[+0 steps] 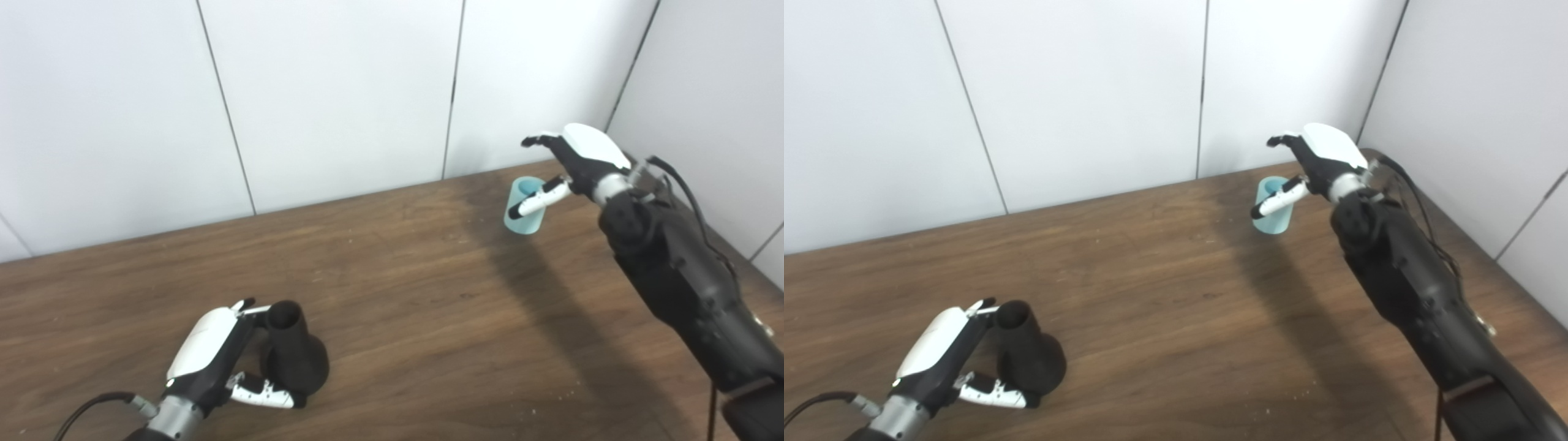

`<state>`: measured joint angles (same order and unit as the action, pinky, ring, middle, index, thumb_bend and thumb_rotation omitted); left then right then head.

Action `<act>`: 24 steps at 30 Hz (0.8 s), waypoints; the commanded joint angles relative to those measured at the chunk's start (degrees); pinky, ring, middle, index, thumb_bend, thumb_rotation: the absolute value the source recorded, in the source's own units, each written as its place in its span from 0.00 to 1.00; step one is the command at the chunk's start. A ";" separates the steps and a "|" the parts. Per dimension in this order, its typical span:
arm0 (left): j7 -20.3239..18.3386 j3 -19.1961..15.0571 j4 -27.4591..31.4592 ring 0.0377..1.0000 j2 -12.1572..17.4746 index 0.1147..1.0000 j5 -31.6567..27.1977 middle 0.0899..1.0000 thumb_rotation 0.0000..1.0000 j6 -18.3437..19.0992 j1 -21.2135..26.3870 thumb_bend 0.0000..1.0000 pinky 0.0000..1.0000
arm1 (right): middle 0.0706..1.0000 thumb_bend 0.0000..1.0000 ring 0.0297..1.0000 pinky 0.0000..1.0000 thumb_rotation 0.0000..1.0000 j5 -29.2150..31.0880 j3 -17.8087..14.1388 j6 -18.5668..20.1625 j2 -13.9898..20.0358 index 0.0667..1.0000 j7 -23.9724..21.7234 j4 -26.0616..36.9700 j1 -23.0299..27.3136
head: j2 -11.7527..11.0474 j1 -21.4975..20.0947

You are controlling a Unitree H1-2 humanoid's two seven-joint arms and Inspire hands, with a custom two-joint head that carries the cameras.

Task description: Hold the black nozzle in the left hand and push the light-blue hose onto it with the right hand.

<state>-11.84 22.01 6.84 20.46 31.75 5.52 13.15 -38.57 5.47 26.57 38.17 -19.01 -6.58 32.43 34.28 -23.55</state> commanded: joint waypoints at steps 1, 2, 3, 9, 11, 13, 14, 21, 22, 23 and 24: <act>-3.97 0.62 -2.07 0.62 2.13 0.42 0.34 0.45 0.00 1.36 -2.42 0.52 0.94 | 0.89 0.99 0.91 0.84 0.27 -3.10 -0.81 0.34 1.46 0.83 -2.11 -0.52 3.85 | -0.05 -0.46; -4.02 0.55 -2.09 0.62 2.15 0.42 0.22 0.45 0.00 1.38 -2.45 0.52 0.94 | 0.90 1.00 0.91 0.83 0.27 -3.85 -0.56 0.35 1.31 0.83 -2.63 -1.24 4.32 | -0.10 -0.74; -4.07 0.54 -2.08 0.62 2.15 0.42 0.18 0.45 0.00 1.43 -2.50 0.52 0.94 | 0.90 1.00 0.91 0.81 0.26 -4.57 -0.28 0.35 1.11 0.83 -2.97 -2.17 4.86 | -0.10 -0.78; -4.34 0.59 -1.71 0.62 2.44 0.42 0.45 0.45 0.00 1.64 -2.76 0.52 0.94 | 0.89 0.99 0.87 0.74 0.20 -6.42 2.07 0.26 0.66 0.84 -3.93 -7.94 7.98 | -0.12 -1.01; -4.33 0.56 -1.70 0.62 2.54 0.42 0.50 0.45 0.00 1.65 -2.76 0.52 0.94 | 0.88 0.98 0.86 0.73 0.19 -6.21 3.37 0.17 0.68 0.84 -3.82 -10.23 9.22 | -0.06 -0.99; -4.30 0.56 -1.66 0.62 2.56 0.42 0.61 0.45 0.00 1.76 -2.75 0.52 0.94 | 0.86 0.97 0.82 0.71 0.16 -6.34 4.70 0.13 0.67 0.83 -3.86 -12.14 10.20 | -0.02 -0.97; -4.30 0.56 -1.65 0.62 2.55 0.42 0.65 0.44 0.00 1.82 -2.75 0.52 0.94 | 0.84 0.97 0.80 0.72 0.15 -6.36 5.21 0.13 0.70 0.83 -3.82 -12.81 10.50 | -0.02 -0.97; -4.33 0.54 -1.28 0.62 2.42 0.42 0.55 0.45 0.00 2.14 -3.10 0.52 0.94 | 0.78 0.91 0.67 0.58 0.05 -6.61 7.93 0.23 0.11 0.79 -4.43 -17.68 12.54 | 0.12 -0.63; -4.26 0.53 -1.31 0.62 2.38 0.42 0.57 0.45 0.00 2.13 -3.18 0.52 0.94 | 0.77 0.91 0.65 0.56 0.04 -6.35 8.03 0.19 -0.02 0.78 -4.18 -18.06 12.54 | 0.18 -0.53; -4.17 0.54 -1.36 0.62 2.32 0.42 0.61 0.45 0.00 2.12 -3.26 0.52 0.94 | 0.77 0.90 0.65 0.56 0.03 -6.05 8.14 0.09 -0.11 0.78 -3.83 -18.43 12.48 | 0.16 -0.33; -4.13 0.55 -1.38 0.62 2.28 0.42 0.65 0.45 0.00 2.13 -3.35 0.52 0.94 | 0.78 0.90 0.65 0.56 0.03 -5.81 8.31 -0.08 -0.20 0.78 -3.43 -18.79 12.38 | 0.15 -0.31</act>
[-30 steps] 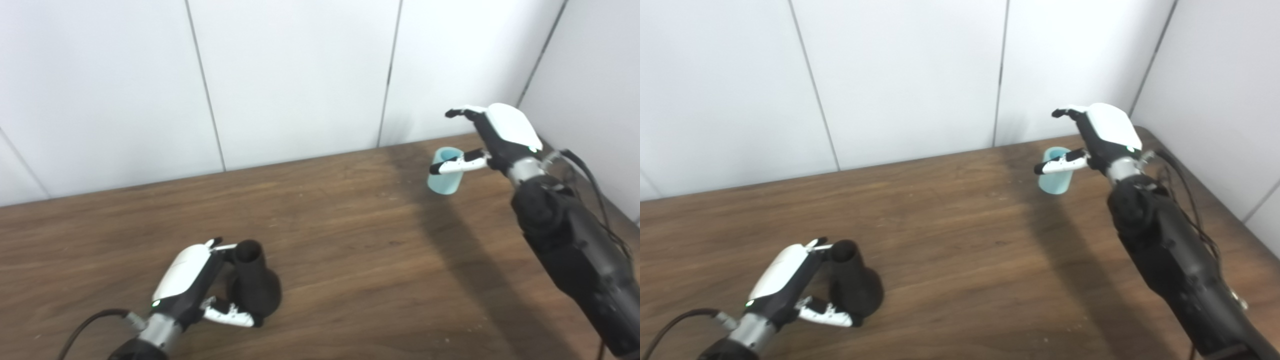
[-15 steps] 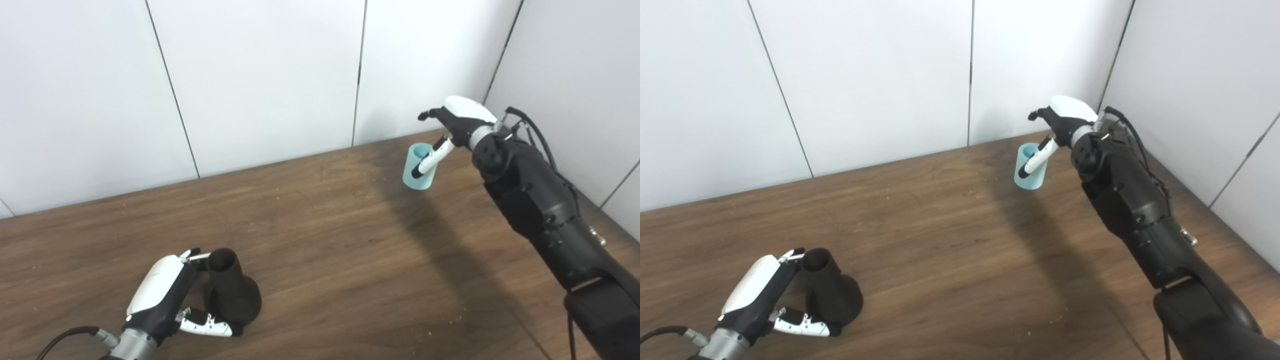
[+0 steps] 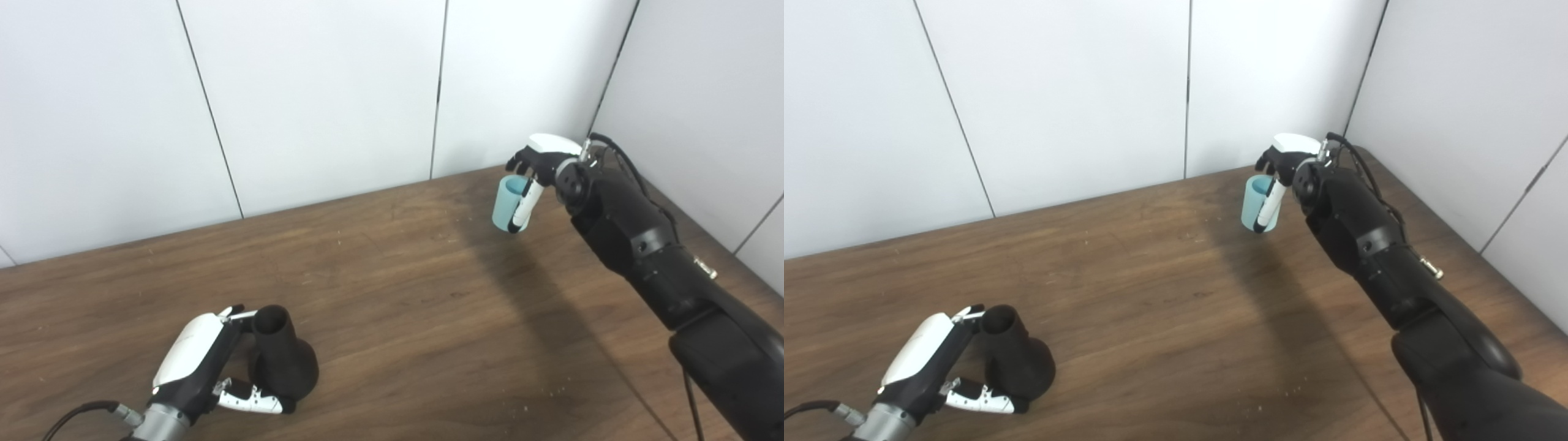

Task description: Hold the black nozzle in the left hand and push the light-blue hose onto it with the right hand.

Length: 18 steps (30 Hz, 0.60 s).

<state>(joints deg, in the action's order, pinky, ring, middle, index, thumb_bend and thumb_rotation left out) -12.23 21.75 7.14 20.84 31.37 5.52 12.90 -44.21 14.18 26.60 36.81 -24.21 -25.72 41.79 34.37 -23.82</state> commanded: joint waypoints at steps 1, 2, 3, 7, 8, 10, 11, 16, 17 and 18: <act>-3.71 0.83 -1.68 0.62 1.84 0.42 1.08 0.45 0.00 2.16 -3.18 0.52 0.94 | 0.78 0.90 0.65 0.56 0.02 0.00 -0.26 -0.28 1.14 0.78 2.09 0.12 2.92 | 0.11 0.06; -3.70 0.84 -1.67 0.62 1.81 0.42 1.10 0.45 0.00 2.19 -3.22 0.52 0.94 | 0.78 0.89 0.65 0.56 0.02 0.13 -0.14 -0.37 1.14 0.78 2.29 -0.03 2.87 | 0.11 0.06; -3.75 0.84 -1.62 0.62 1.76 0.42 1.06 0.45 0.00 2.29 -3.30 0.52 0.94 | 0.78 0.89 0.65 0.55 0.02 0.23 0.00 -0.63 1.14 0.78 2.65 -0.20 2.71 | 0.14 0.30; -4.19 0.79 -1.13 0.62 1.73 0.42 0.62 0.45 0.00 2.65 -3.64 0.52 0.94 | 0.77 0.88 0.65 0.53 0.01 0.61 0.54 -1.56 1.14 0.79 3.90 -1.14 2.50 | 0.22 0.52; -4.35 0.77 -1.06 0.62 1.79 0.42 0.43 0.45 0.00 2.65 -3.72 0.52 0.93 | 0.76 0.88 0.65 0.53 0.02 0.62 0.82 -1.86 1.16 0.78 4.18 -1.39 2.48 | 0.21 0.64; -4.59 0.75 -1.04 0.62 1.84 0.41 0.21 0.45 0.00 2.71 -3.76 0.52 0.92 | 0.76 0.88 0.66 0.54 0.02 0.66 1.33 -2.26 1.22 0.79 4.52 -1.78 2.53 | 0.32 0.64; -4.68 0.74 -1.04 0.62 1.85 0.41 0.15 0.46 0.00 2.78 -3.74 0.52 0.92 | 0.76 0.88 0.66 0.54 0.02 0.70 1.53 -2.40 1.25 0.78 4.64 -1.95 2.57 | 0.32 0.64; -4.73 1.08 -1.29 0.62 1.58 0.41 0.54 0.46 0.00 3.01 -3.64 0.52 0.91 | 0.77 0.86 0.69 0.59 0.01 0.75 2.84 -3.45 1.22 0.76 5.22 -2.99 2.90 | 0.45 0.96; -4.77 1.15 -1.32 0.62 1.55 0.41 0.62 0.46 0.00 3.06 -3.63 0.52 0.91 | 0.77 0.85 0.69 0.59 0.01 0.82 3.04 -3.76 1.18 0.76 5.42 -3.12 2.97 | 0.50 0.98; -4.79 1.20 -1.35 0.62 1.54 0.41 0.66 0.46 0.00 3.09 -3.62 0.52 0.91 | 0.77 0.84 0.69 0.59 0.01 0.89 3.17 -3.96 1.17 0.75 5.57 -3.22 3.03 | 0.50 0.98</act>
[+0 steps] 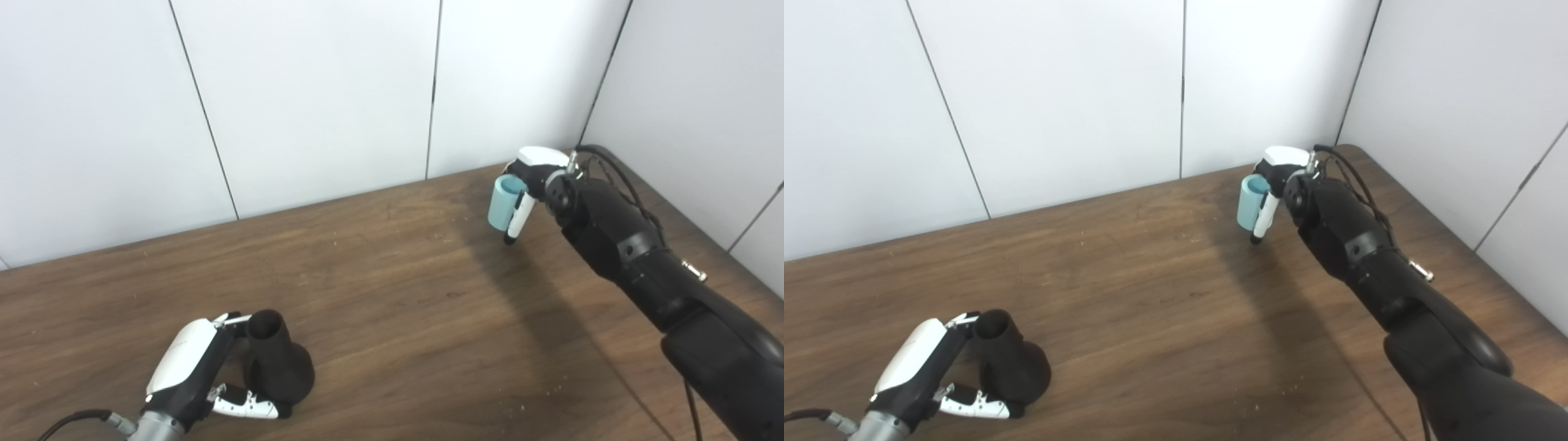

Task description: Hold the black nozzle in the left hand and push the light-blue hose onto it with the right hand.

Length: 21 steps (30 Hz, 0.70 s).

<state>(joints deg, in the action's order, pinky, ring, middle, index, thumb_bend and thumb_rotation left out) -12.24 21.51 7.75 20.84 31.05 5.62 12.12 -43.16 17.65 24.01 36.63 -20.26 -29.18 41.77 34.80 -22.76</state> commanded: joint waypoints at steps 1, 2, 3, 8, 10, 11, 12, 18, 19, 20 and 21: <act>-4.82 1.45 -2.05 0.62 1.52 0.41 0.92 0.46 0.00 3.00 -2.83 0.52 0.91 | 0.76 0.84 0.69 0.59 0.01 -0.09 -0.19 -1.68 1.37 0.75 1.78 0.22 3.14 | 0.10 -0.02; -4.87 1.46 -2.06 0.62 1.53 0.40 0.84 0.47 0.00 3.02 -2.83 0.52 0.91 | 0.76 0.83 0.69 0.59 0.01 -0.02 -0.12 -2.09 1.42 0.75 2.01 0.04 3.25 | 0.10 -0.02; -4.91 1.46 -2.06 0.62 1.52 0.40 0.79 0.47 0.00 3.05 -2.83 0.52 0.91 | 0.76 0.82 0.69 0.59 0.01 0.04 -0.07 -2.39 1.47 0.74 2.18 -0.10 3.32 | 0.11 0.05; -4.85 1.60 -2.12 0.63 1.34 0.40 0.72 0.47 0.00 2.87 -2.83 0.52 0.91 | 0.75 0.82 0.68 0.60 0.00 0.28 -0.31 -3.67 1.57 0.73 2.80 0.17 3.52 | 0.17 0.18; -4.75 1.72 -2.33 0.63 1.26 0.40 0.79 0.47 0.00 2.73 -2.81 0.52 0.91 | 0.75 0.82 0.69 0.61 0.00 0.46 -0.38 -4.31 1.60 0.72 3.24 -0.35 3.70 | 0.24 0.25; -4.78 1.73 -2.23 0.63 1.26 0.40 0.77 0.47 0.00 2.74 -2.84 0.52 0.91 | 0.74 0.82 0.68 0.61 0.00 0.55 -0.43 -4.62 1.63 0.72 3.41 -0.52 3.71 | 0.26 0.33; -4.80 1.74 -2.11 0.63 1.27 0.40 0.75 0.47 0.00 2.76 -2.86 0.52 0.91 | 0.74 0.82 0.68 0.61 0.00 0.61 -0.46 -4.83 1.65 0.72 3.51 -0.62 3.70 | 0.27 0.35; -4.73 1.98 -2.58 0.63 1.04 0.40 0.88 0.47 0.00 2.81 -2.86 0.52 0.91 | 0.68 0.82 0.60 0.53 0.00 1.20 -0.53 -5.51 1.60 0.72 4.49 -1.55 3.69 | 0.57 0.72; -4.83 2.06 -2.47 0.63 1.01 0.40 0.95 0.47 0.00 3.00 -2.88 0.52 0.91 | 0.66 0.82 0.59 0.51 0.00 1.28 -0.53 -5.46 1.62 0.72 4.48 -1.54 3.68 | 0.67 0.82; -4.96 2.12 -2.27 0.63 0.99 0.40 0.99 0.47 0.00 3.20 -2.91 0.52 0.91 | 0.67 0.82 0.59 0.52 0.00 1.34 -0.54 -5.37 1.66 0.72 4.42 -1.43 3.65 | 0.85 0.89; -5.05 2.17 -2.15 0.63 0.98 0.40 1.02 0.47 0.00 3.33 -2.90 0.52 0.92 | 0.69 0.82 0.61 0.53 0.00 1.37 -0.54 -5.23 1.70 0.72 4.28 -1.19 3.60 | 0.85 0.89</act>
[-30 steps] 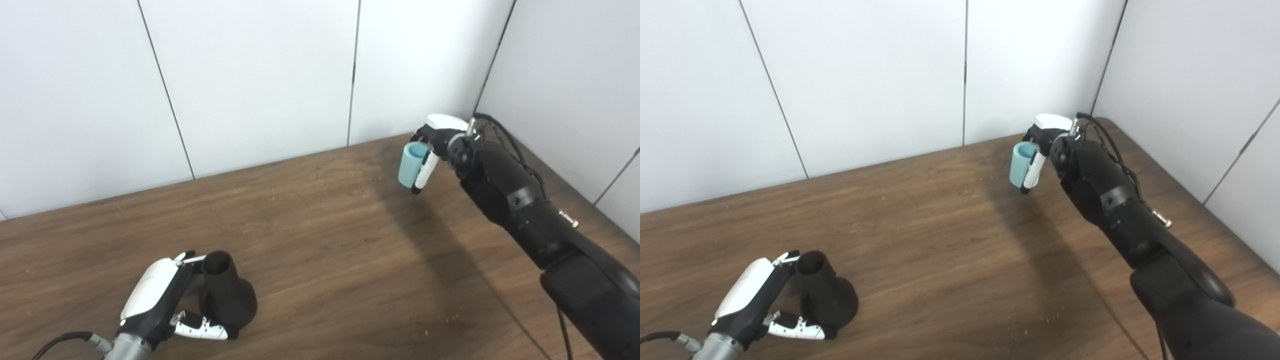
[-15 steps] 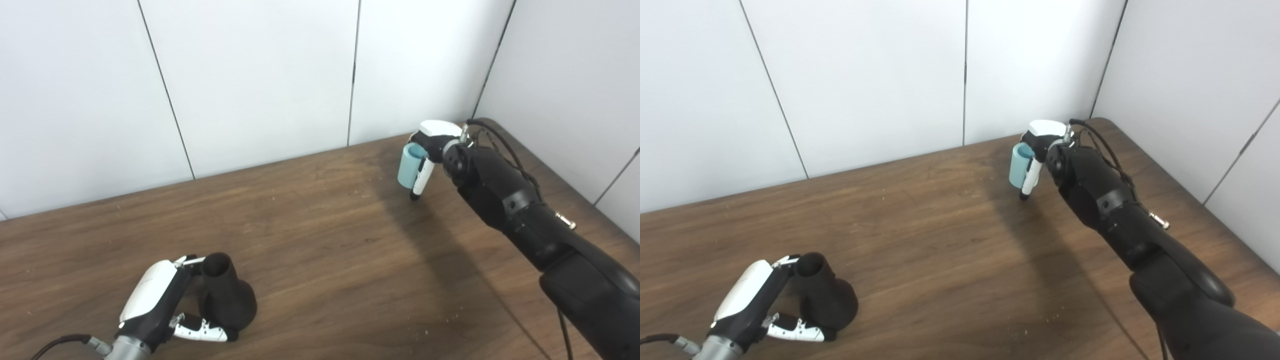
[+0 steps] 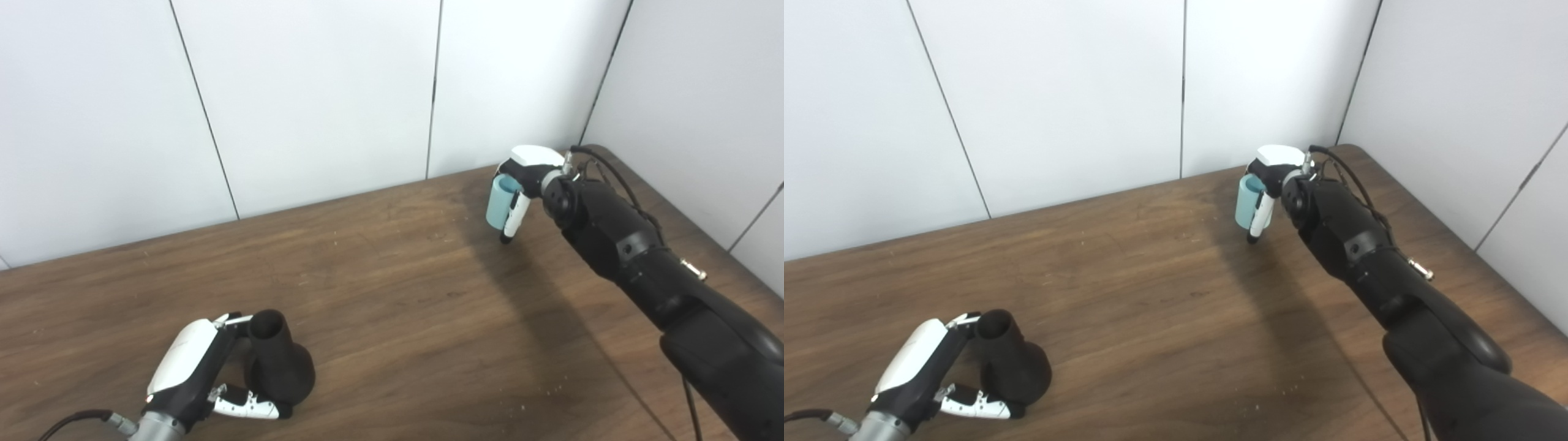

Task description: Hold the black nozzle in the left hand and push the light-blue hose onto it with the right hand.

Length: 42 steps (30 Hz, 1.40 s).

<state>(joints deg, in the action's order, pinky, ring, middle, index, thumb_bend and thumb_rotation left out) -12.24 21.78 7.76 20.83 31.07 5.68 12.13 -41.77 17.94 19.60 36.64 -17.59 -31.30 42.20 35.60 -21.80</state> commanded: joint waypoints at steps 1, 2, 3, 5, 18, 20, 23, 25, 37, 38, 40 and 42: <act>-5.12 1.95 -2.07 0.62 0.99 0.40 1.04 0.47 0.00 3.34 -2.88 0.52 0.92 | 0.71 0.82 0.64 0.55 0.00 -0.01 -0.82 -0.66 1.73 0.72 1.44 1.22 3.10 | 0.14 -0.01; -5.14 1.98 -2.04 0.62 1.00 0.40 1.07 0.47 0.00 3.37 -2.86 0.52 0.92 | 0.72 0.82 0.65 0.57 0.00 -0.01 -0.81 -0.57 1.75 0.72 1.34 1.41 3.06 | 0.14 -0.01; -5.16 2.03 -1.99 0.62 1.02 0.40 1.11 0.47 0.00 3.37 -2.85 0.52 0.92 | 0.72 0.82 0.66 0.58 0.00 0.01 -0.82 -0.47 1.75 0.72 1.26 1.56 3.04 | 0.16 0.03; -5.21 2.08 -1.83 0.62 1.12 0.41 1.18 0.47 0.00 3.37 -2.87 0.52 0.92 | 0.69 0.82 0.62 0.55 0.00 0.03 -0.83 -0.22 1.68 0.72 1.07 1.95 2.90 | 0.28 0.01; -5.14 2.16 -1.24 0.62 1.27 0.41 1.60 0.46 0.00 3.61 -3.47 0.52 0.92 | 0.62 0.78 0.56 0.53 0.00 -0.21 -1.27 -1.07 1.09 0.64 4.06 2.38 2.48 | 0.75 0.08; -5.29 2.26 -1.02 0.62 1.20 0.41 1.74 0.46 0.00 3.82 -3.59 0.52 0.92 | 0.59 0.77 0.53 0.50 0.00 -0.45 -1.18 -1.65 1.01 0.60 5.58 2.18 2.40 | 0.85 0.21; -5.52 2.46 -0.78 0.63 1.13 0.40 1.98 0.47 0.00 4.17 -3.50 0.52 0.92 | 0.48 0.58 0.49 0.47 0.00 -0.50 -1.11 -3.20 0.89 0.48 8.61 0.82 2.39 | 0.92 0.43; -5.64 2.55 -0.58 0.63 1.17 0.40 2.05 0.47 0.00 4.33 -3.40 0.52 0.93 | 0.48 0.53 0.43 0.44 0.00 -0.74 -1.26 -4.13 0.80 0.46 11.00 0.99 1.90 | 0.97 0.50; -5.42 2.90 -0.01 0.62 1.31 0.41 2.01 0.46 0.00 4.85 -3.53 0.52 0.93 | 0.45 0.50 0.43 0.34 0.00 -1.38 -1.15 -5.60 0.99 0.43 15.31 2.35 0.83 | 1.29 1.06; -5.42 2.93 0.12 0.62 1.30 0.41 2.07 0.46 0.00 4.90 -3.58 0.52 0.93 | 0.45 0.50 0.43 0.34 0.00 -1.44 -1.22 -5.31 1.06 0.43 15.01 3.16 0.66 | 1.29 1.34; -5.41 2.95 0.26 0.62 1.25 0.41 2.18 0.46 0.00 4.97 -3.65 0.52 0.93 | 0.45 0.50 0.43 0.34 0.00 -1.61 -1.41 -4.72 1.22 0.43 14.40 5.12 0.25 | 1.35 1.94; -5.41 2.97 0.42 0.63 1.19 0.40 2.27 0.47 0.00 5.06 -3.71 0.52 0.92 | 0.45 0.50 0.43 0.34 0.00 -1.83 -1.63 -4.01 1.38 0.43 13.64 7.54 -0.27 | 1.39 2.45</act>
<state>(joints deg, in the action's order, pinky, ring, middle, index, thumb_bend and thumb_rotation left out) -12.48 22.66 9.81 20.84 32.33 8.11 11.60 -42.77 17.57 15.29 36.14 -4.64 -26.37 39.48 36.91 -19.34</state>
